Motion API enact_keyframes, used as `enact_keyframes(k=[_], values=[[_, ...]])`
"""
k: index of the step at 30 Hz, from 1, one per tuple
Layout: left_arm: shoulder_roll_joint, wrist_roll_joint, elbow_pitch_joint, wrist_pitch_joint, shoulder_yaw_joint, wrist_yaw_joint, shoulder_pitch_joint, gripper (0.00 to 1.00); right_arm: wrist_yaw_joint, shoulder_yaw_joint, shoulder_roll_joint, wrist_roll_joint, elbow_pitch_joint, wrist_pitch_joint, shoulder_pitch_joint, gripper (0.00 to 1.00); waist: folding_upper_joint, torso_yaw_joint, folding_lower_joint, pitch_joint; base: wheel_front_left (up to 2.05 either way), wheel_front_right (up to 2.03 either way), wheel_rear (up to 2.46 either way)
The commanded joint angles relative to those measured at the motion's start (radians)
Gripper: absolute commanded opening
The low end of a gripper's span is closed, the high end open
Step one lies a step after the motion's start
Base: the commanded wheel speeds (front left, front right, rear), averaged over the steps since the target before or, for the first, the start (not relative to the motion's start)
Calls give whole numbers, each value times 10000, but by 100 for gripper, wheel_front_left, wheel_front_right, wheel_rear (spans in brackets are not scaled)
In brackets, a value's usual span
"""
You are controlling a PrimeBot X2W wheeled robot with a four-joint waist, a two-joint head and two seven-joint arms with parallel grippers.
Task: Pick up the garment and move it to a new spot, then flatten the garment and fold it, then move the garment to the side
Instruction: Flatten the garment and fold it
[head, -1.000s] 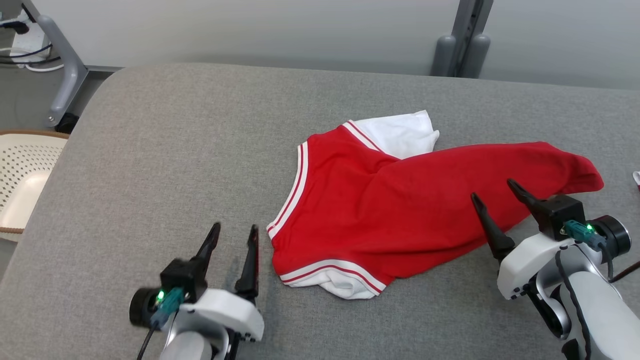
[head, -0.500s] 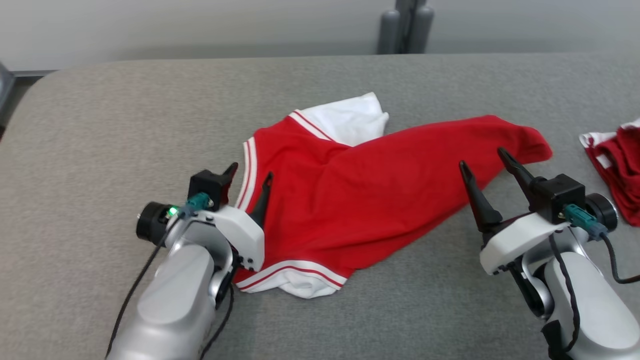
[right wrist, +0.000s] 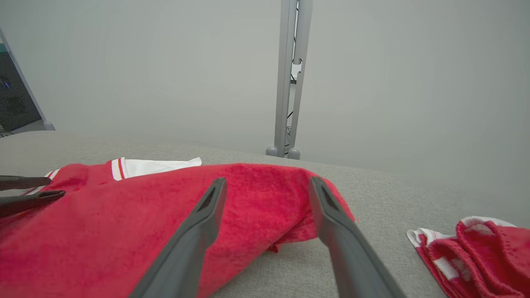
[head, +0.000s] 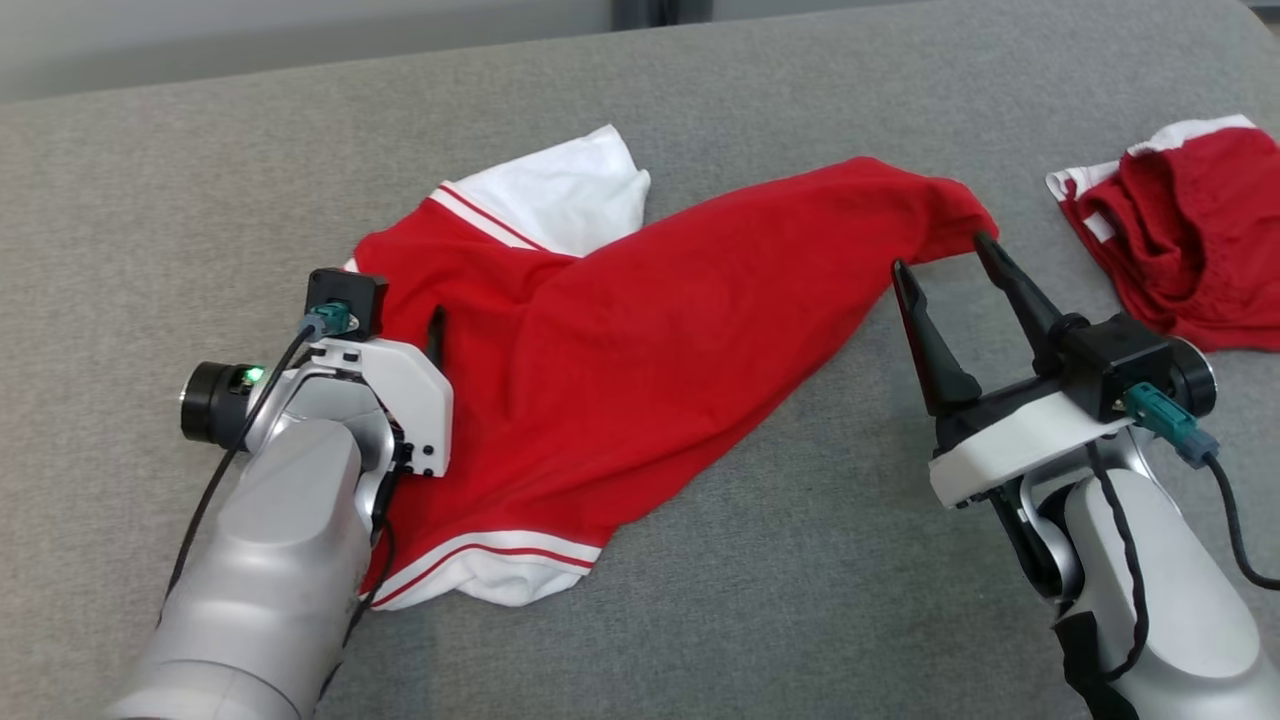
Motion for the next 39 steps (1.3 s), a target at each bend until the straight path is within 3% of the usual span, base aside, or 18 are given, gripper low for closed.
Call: enact_keyframes(k=[1, 4, 5, 6, 15, 19, 29, 34, 35, 36, 37, 39], values=[[98, 74, 114, -39, -34, 100, -214, 100, 1, -45, 4, -56, -109, -111, -83, 100, 0, -177, 0, 161, 0, 0, 0], [222, 142, 538, -64, -78, 328, -376, 100, 1, -285, 87, -159, -502, -259, -102, 100, 0, -320, 0, 271, 0, 0, 0], [275, 178, 630, -141, -94, 428, -415, 38, 1, -384, 120, -221, -631, -302, -64, 100, 0, -361, 0, 303, 0, 0, 0], [313, 233, 717, -166, -158, 496, -432, 0, 1, -478, 166, -239, -765, -341, 4, 100, 0, -395, 0, 324, 0, 0, 0], [762, 148, 890, -870, -154, 660, -1069, 0, 1, -1313, 452, -479, -1904, -459, 753, 100, 0, -522, 0, 461, 0, 0, 0], [1235, 38, 783, -1160, 37, 806, -1667, 0, 1, -1550, 533, -512, -2134, -481, 1008, 100, 0, -574, 0, 577, 0, 0, 0], [2683, -64, 944, -1338, 271, 1158, -2517, 0, 1, -1683, 666, -396, -1971, -496, 1297, 100, 0, -928, 0, 882, 0, 0, 0], [2863, -107, 1037, -1399, 261, 1316, -2335, 0, 1, -1637, 700, -348, -1756, -495, 1316, 100, 0, -975, 0, 888, 0, 0, 0], [2828, -141, 1054, -1391, 265, 1286, -2260, 7, 1, -1593, 709, -343, -1702, -496, 1311, 100, 0, -961, 0, 870, 0, 0, 0], [2768, -167, 1061, -1392, 259, 1238, -2195, 44, 1, -1564, 717, -325, -1647, -497, 1299, 100, 0, -931, 0, 842, 0, 0, 0], [2688, -171, 1060, -1409, 237, 1201, -2135, 100, 1, -1537, 716, -320, -1589, -498, 1287, 100, 0, -888, 0, 805, 0, 0, 0], [2614, -215, 1029, -1420, 239, 1145, -2106, 100, 1, -1518, 716, -320, -1537, -499, 1278, 100, 0, -834, 0, 765, 0, 0, 0]])
